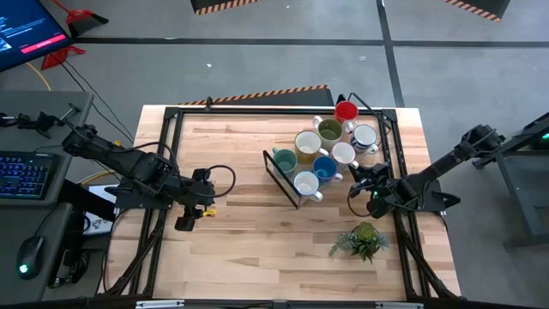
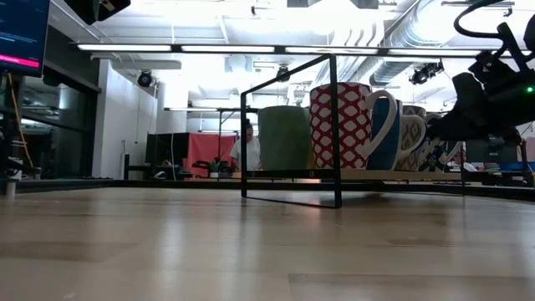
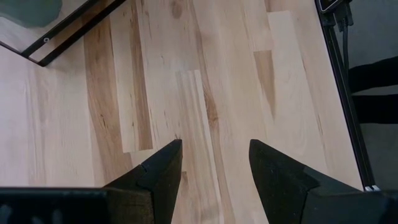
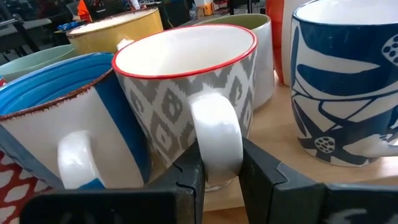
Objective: Place coffee mugs
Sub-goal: Put the gray patterned mug on the shelf
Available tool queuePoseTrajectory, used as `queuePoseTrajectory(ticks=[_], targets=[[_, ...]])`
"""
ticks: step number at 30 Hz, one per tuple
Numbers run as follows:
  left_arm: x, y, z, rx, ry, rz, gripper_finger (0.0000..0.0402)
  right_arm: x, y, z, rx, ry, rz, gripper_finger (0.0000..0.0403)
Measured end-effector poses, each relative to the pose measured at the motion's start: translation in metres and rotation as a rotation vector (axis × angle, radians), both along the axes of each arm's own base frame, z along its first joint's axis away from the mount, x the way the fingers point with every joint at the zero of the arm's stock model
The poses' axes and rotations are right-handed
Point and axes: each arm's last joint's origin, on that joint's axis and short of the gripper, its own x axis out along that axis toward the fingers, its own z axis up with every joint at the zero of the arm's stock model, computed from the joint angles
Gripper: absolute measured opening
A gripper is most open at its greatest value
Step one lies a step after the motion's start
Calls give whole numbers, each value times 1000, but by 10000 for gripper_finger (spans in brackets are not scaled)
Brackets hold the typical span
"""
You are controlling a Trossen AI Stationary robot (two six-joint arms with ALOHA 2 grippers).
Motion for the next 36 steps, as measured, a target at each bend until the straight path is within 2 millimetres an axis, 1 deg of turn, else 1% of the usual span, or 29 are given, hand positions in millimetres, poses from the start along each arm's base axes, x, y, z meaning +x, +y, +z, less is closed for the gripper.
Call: queuePoseTrajectory(ticks=[17,26,28,30,36], targets=[[0,0,0,-7,3,-5,177,0,0,-1,-2,48,28,60],[0,0,0,-6,3,-5,177,0,0,-1,2,45,28,61],[0,0,0,-6,3,-5,177,0,0,-1,7,48,31,69],[0,0,0,-6,3,-5,177,0,0,-2,9,51,33,85],[0,0,0,-5,2,-5,177,0,0,-2,16,53,38,152]])
